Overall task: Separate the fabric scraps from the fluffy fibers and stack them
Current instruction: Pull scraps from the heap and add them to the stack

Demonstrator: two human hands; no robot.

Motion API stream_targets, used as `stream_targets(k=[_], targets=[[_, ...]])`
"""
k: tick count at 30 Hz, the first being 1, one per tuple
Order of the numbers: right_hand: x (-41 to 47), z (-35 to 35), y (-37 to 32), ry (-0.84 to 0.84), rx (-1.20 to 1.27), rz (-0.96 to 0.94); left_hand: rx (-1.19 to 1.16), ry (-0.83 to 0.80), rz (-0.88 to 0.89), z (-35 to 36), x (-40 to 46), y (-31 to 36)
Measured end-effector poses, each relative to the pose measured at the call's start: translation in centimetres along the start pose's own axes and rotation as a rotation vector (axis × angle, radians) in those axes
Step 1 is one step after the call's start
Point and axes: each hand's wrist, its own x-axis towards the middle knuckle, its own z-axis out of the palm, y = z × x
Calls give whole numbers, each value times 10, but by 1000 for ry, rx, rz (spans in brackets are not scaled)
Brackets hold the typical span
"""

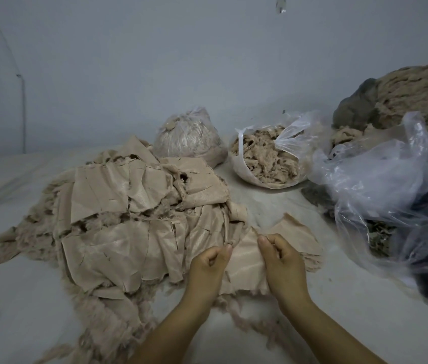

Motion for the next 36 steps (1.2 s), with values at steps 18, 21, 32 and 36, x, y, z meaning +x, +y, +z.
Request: stream_targets(k=[18, 21, 32, 36], targets=[[6, -7, 2, 20, 159, 39, 29, -37, 68, 0, 2, -5], [11, -8, 3, 43, 189, 48, 65, 15, 103, 3, 3, -8], [73, -31, -11, 18, -147, 25, 457, 25, -26, -39, 19, -38], [101, -33, -21, 71, -100, -8, 762, -7, 166, -39, 21, -41]])
